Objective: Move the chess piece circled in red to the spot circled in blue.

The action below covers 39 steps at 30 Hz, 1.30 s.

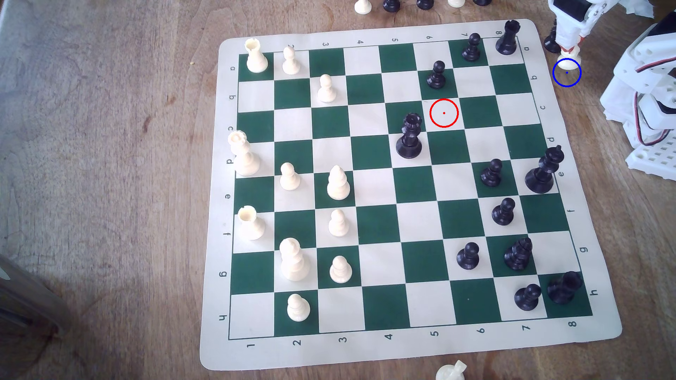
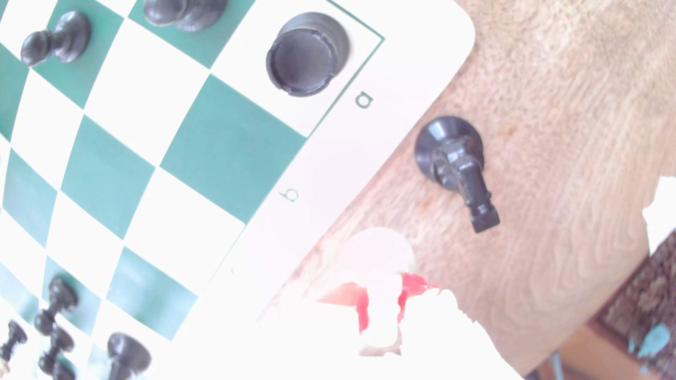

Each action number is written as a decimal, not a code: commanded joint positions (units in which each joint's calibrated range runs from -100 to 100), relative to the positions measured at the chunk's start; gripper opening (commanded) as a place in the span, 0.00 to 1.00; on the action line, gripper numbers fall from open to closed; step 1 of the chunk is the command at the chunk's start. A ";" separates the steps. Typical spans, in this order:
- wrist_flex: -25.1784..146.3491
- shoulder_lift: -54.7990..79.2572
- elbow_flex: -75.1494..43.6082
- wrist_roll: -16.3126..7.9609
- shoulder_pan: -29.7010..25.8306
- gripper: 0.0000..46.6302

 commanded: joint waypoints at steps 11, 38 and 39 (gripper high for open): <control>-3.25 -0.27 3.59 1.81 2.32 0.08; 6.58 -4.52 -20.43 0.98 -3.71 0.26; 2.98 -5.45 -19.71 -0.10 -7.69 0.22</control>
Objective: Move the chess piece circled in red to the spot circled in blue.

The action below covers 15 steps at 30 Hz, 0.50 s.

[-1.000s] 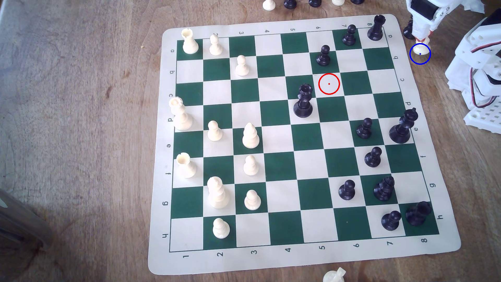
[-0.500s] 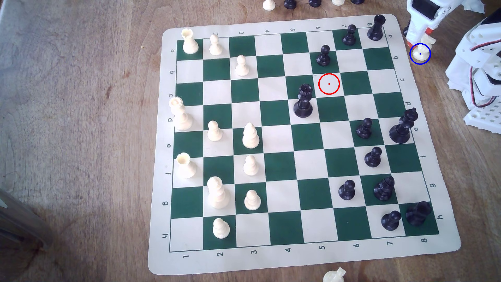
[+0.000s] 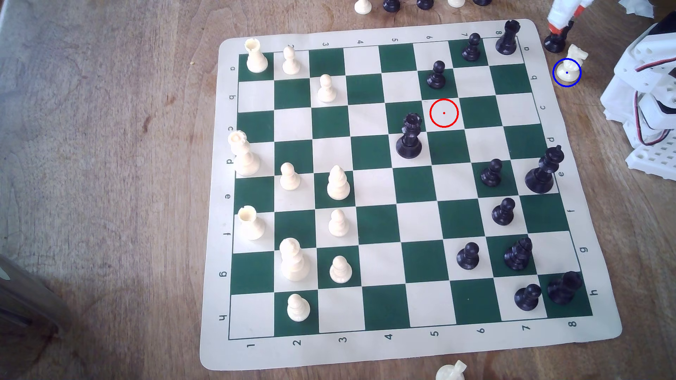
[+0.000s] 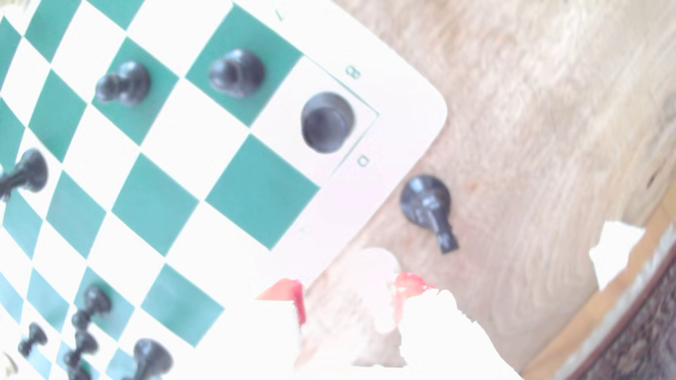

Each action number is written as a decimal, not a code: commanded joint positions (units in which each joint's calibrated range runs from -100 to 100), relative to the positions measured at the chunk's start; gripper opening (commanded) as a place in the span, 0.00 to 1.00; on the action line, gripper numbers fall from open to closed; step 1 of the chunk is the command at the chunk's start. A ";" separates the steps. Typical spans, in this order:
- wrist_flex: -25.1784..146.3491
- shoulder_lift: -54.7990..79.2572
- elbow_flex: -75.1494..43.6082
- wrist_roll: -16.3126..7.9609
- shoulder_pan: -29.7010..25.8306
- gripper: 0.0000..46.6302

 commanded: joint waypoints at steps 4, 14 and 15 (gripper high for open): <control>-15.33 -7.69 1.09 -3.76 -16.45 0.03; -67.33 -30.52 39.26 -3.32 -27.87 0.00; -70.69 -31.03 40.26 -3.17 -27.87 0.00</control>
